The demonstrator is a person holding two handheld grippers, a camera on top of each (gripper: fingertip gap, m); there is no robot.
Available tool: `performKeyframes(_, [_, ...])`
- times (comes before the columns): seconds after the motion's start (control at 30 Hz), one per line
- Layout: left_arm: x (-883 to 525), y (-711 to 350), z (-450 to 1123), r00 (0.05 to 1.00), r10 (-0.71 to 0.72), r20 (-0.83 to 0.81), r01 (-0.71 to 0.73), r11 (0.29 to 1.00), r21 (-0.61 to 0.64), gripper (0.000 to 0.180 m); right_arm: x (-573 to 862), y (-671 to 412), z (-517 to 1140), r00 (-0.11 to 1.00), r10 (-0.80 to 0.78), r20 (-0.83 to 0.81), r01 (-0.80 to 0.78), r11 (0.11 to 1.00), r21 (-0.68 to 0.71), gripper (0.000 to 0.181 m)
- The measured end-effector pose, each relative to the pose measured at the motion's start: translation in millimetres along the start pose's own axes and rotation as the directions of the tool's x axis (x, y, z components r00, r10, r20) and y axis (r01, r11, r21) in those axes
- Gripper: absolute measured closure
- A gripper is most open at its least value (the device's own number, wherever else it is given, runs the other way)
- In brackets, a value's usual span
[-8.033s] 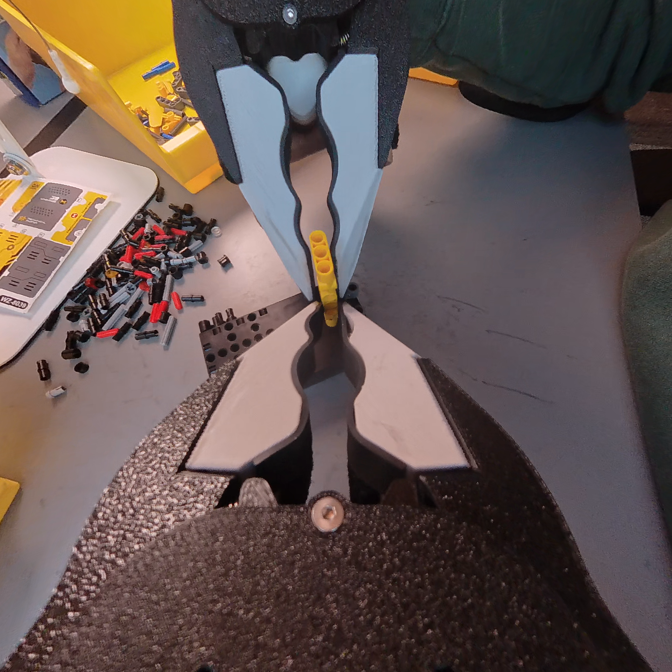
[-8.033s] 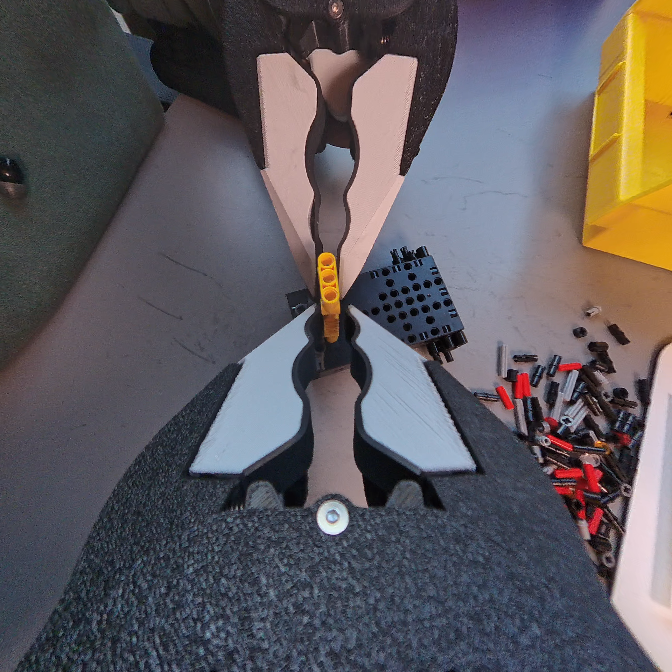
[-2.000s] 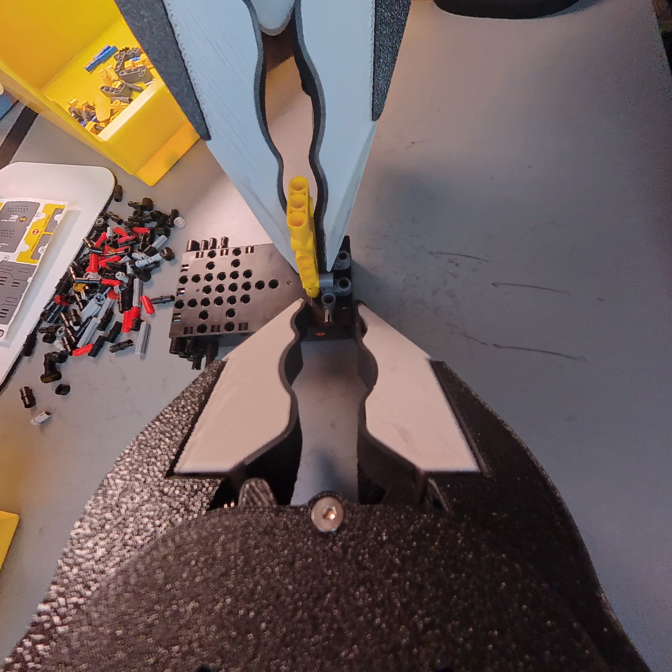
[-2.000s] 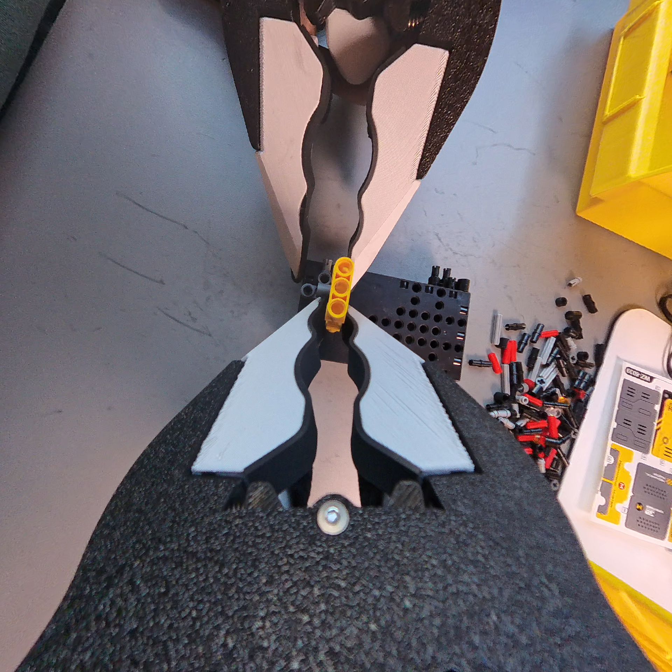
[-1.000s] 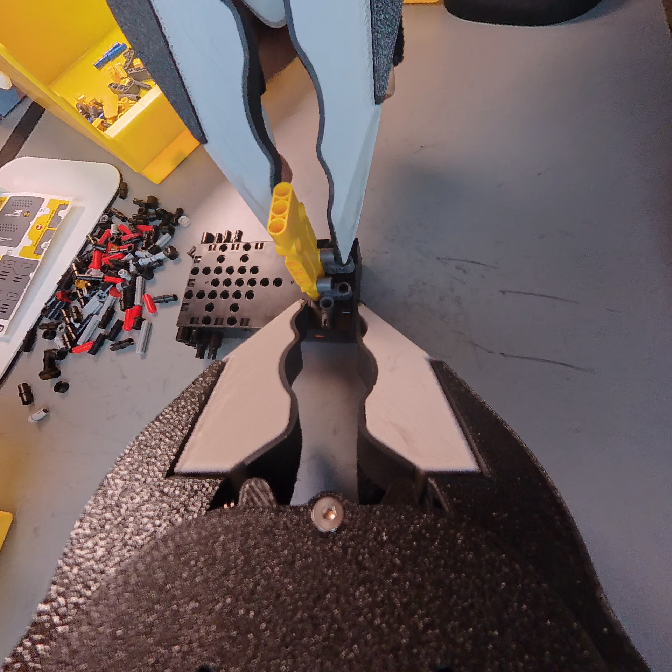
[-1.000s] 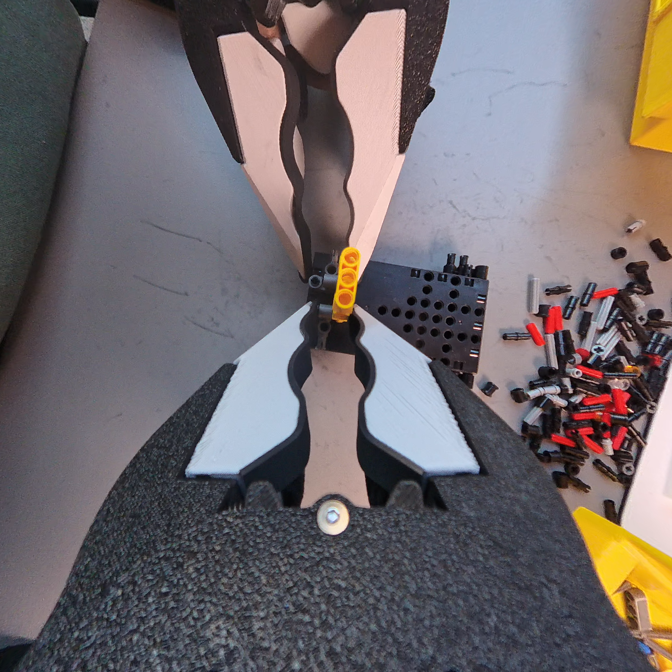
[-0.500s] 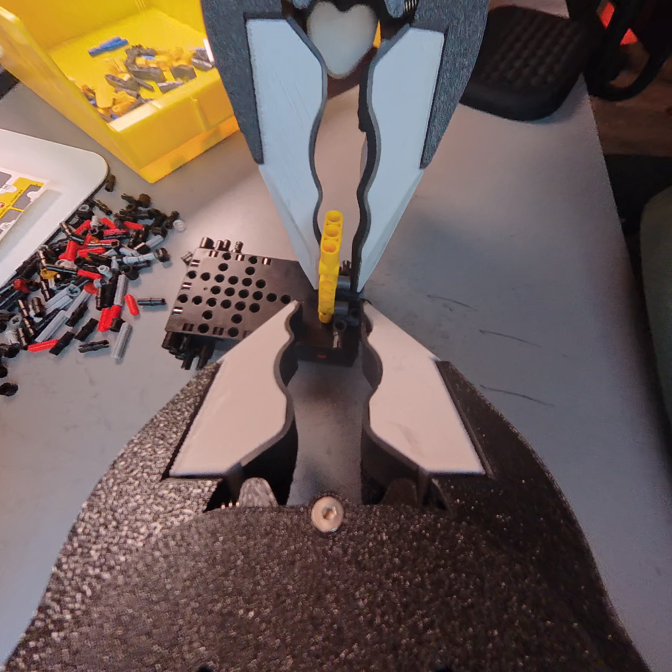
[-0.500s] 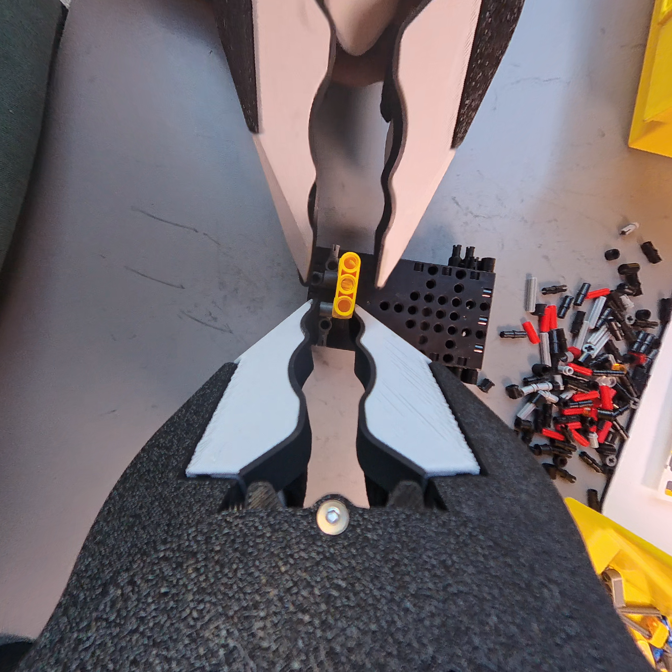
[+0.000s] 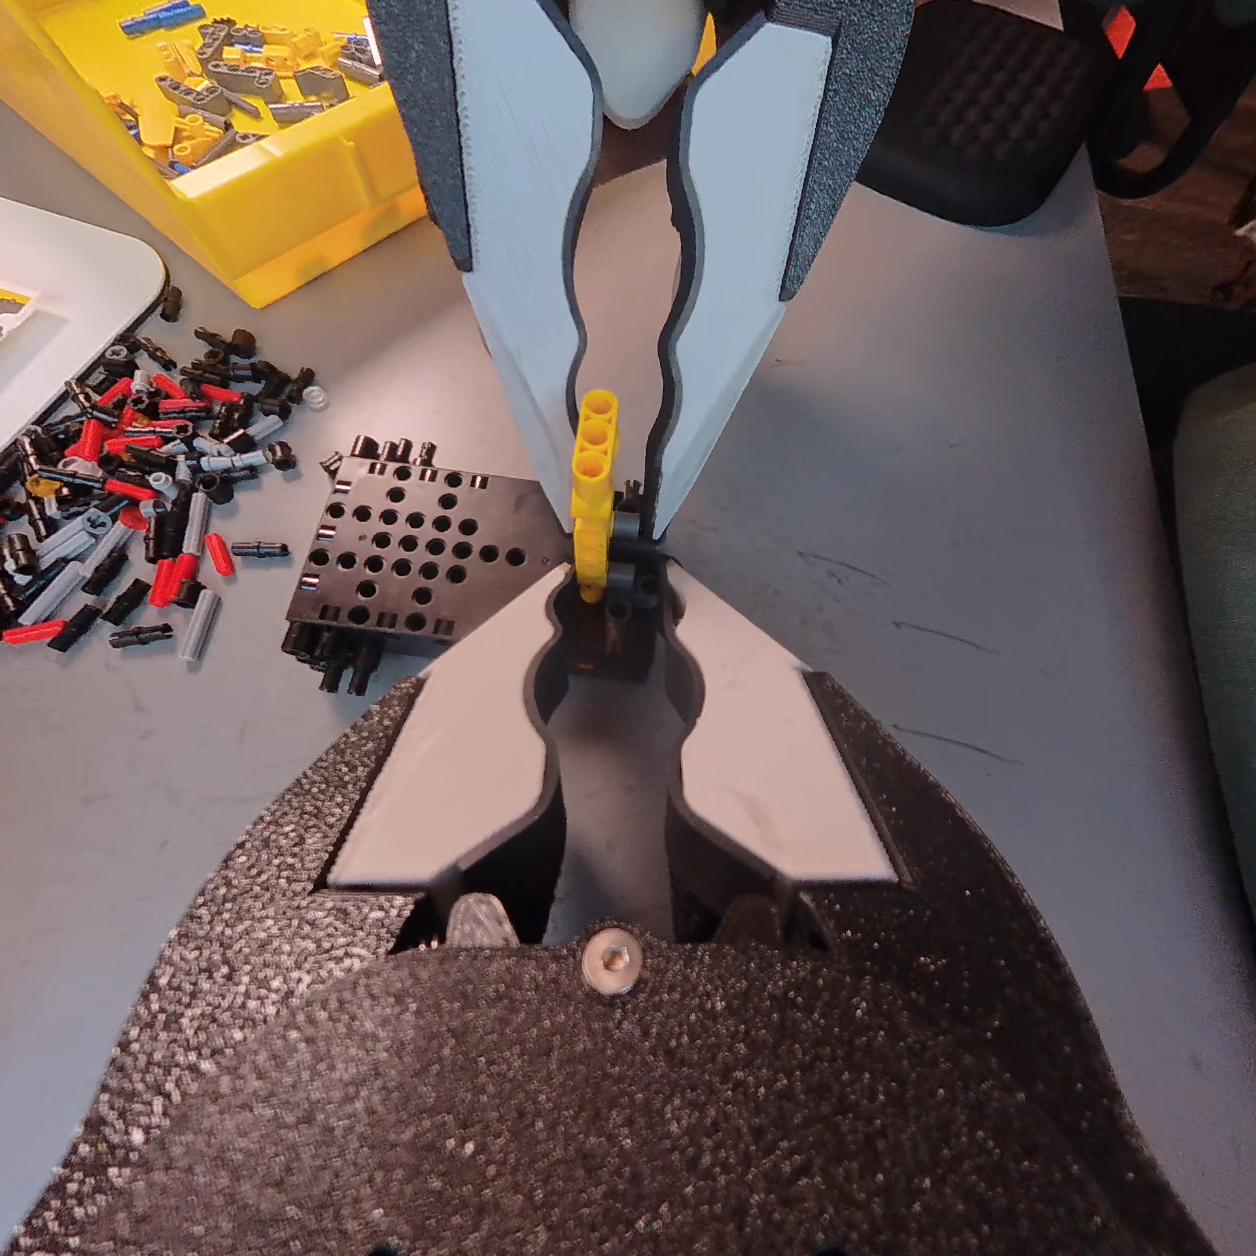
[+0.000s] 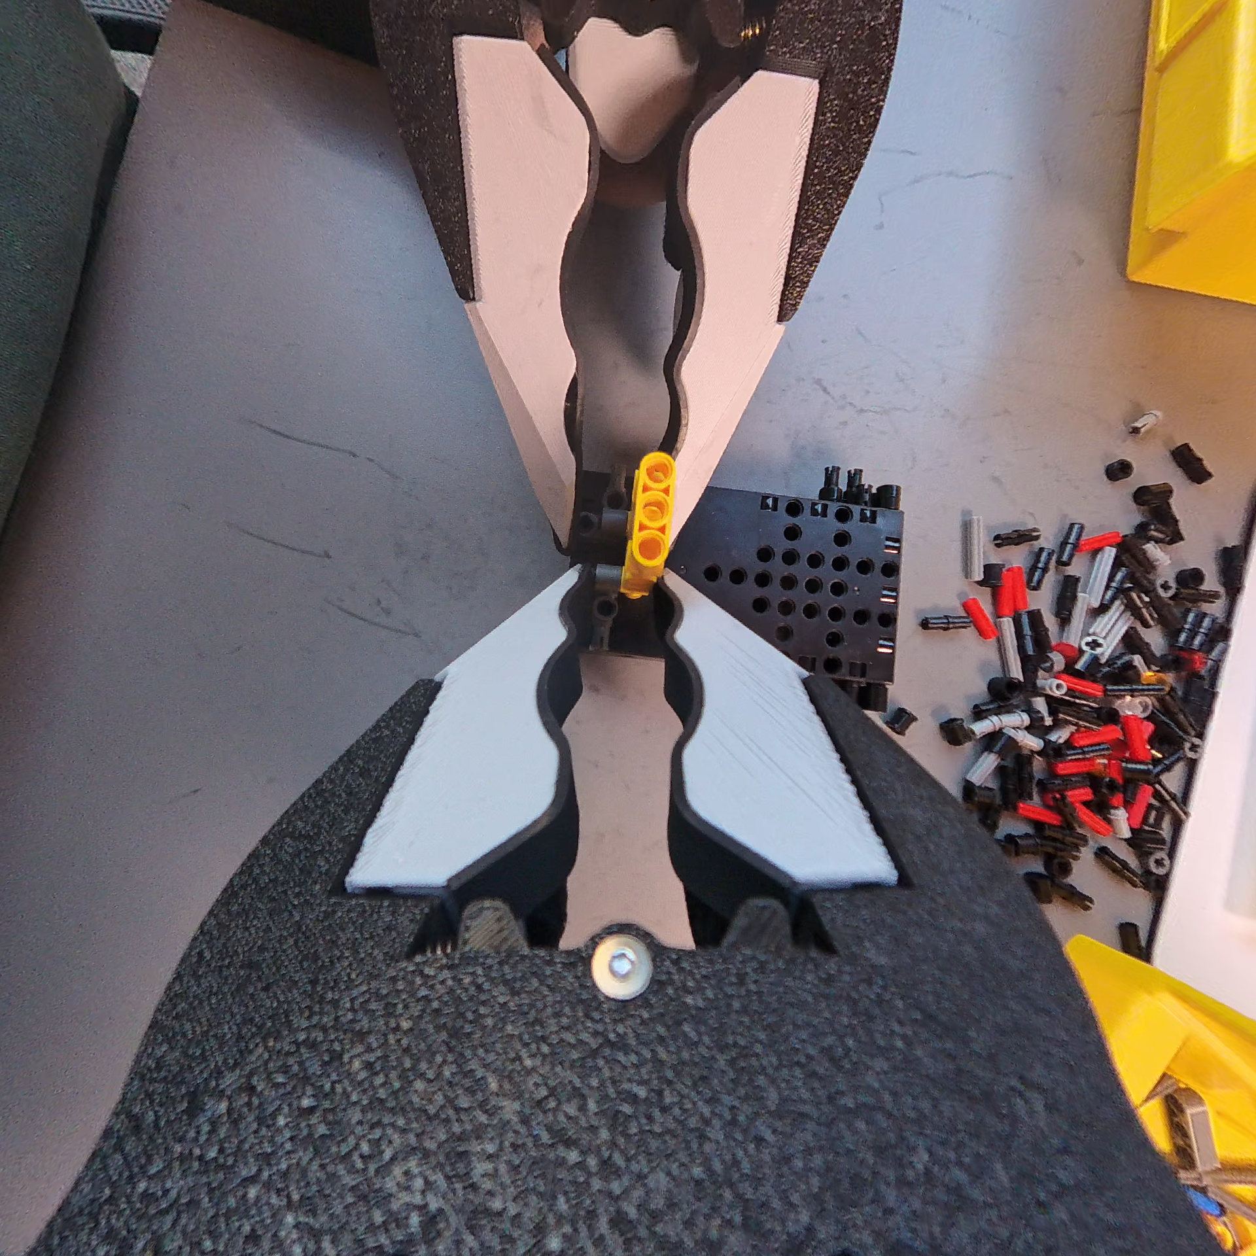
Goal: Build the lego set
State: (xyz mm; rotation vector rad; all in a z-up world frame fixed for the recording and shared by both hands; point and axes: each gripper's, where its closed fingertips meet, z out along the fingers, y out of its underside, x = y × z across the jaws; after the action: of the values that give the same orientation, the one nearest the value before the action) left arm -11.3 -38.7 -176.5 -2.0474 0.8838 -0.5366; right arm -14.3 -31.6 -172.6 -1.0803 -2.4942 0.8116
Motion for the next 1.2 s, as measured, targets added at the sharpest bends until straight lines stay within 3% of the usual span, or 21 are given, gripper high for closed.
performKeyframes(0.27, [-3.5,0.2,-7.3,0.999,-0.038,-0.026,0.038,0.999,0.021,0.150,0.5,-1.0,-2.8,1.000,-0.025,-0.015,0.025,1.000,-0.012,0.163])
performKeyframes(0.5, [-1.0,0.0,-4.4,0.997,-0.053,-0.050,0.053,0.999,0.010,0.158,0.5,3.1,-1.1,1.000,0.003,0.009,-0.003,0.999,-0.034,0.164])
performKeyframes(1.2, [-1.1,-2.0,-2.5,0.998,-0.045,-0.048,0.045,0.999,0.000,0.156,0.4,3.9,-1.3,0.999,0.010,0.035,-0.009,0.999,-0.046,0.165])
